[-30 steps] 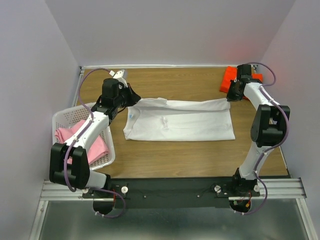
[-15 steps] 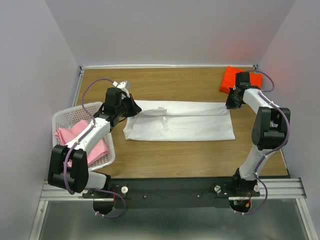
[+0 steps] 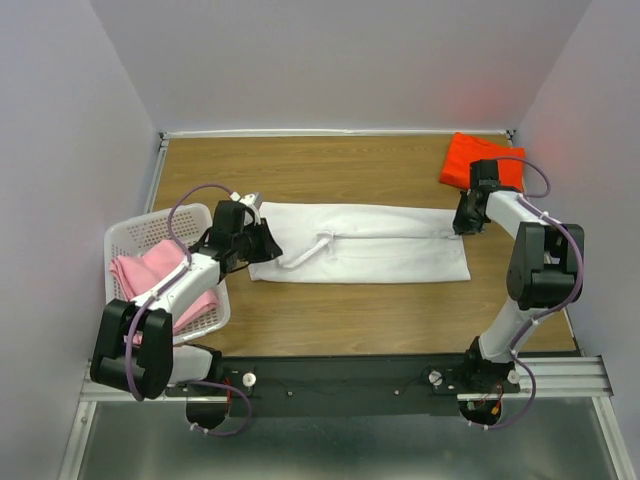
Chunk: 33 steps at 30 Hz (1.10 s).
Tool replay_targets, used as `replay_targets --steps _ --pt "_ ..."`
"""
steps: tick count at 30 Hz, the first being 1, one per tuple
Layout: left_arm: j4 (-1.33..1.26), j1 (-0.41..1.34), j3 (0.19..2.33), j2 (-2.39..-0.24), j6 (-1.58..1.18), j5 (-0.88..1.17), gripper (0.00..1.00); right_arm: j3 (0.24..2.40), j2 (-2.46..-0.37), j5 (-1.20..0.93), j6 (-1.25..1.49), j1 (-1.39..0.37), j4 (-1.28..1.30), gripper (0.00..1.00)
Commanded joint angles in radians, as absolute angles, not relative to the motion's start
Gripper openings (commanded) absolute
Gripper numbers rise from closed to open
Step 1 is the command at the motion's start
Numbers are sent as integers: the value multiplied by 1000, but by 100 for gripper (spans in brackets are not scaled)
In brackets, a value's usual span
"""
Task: Fold and stack the t-shirts
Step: Fold the tshirt
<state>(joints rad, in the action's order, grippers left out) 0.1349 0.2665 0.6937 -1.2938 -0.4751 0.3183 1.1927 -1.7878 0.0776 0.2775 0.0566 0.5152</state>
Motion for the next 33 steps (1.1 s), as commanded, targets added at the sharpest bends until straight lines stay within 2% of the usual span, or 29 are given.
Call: replay_targets --steps 1,2,3,6,8,13,23,33 --pt "164 276 666 -1233 -463 360 29 1154 -1737 129 298 61 502 17" --pt "172 276 657 -1212 -466 362 34 1149 -1730 133 302 61 503 31" --pt "185 276 654 -1191 -468 362 37 1141 -1717 143 302 61 502 39" --pt "202 276 660 -1169 -469 351 39 1144 -1698 164 308 61 500 54" --pt "204 276 684 -1170 -466 336 40 1158 -1694 166 310 61 499 59" --pt "164 276 810 -1343 -439 311 43 1230 -1718 84 288 60 473 61" --pt "172 295 1109 -1705 -371 308 43 1269 -1809 -106 258 29 426 61" --pt "198 295 1137 -1763 -365 295 43 1166 -1769 -110 262 15 426 61"
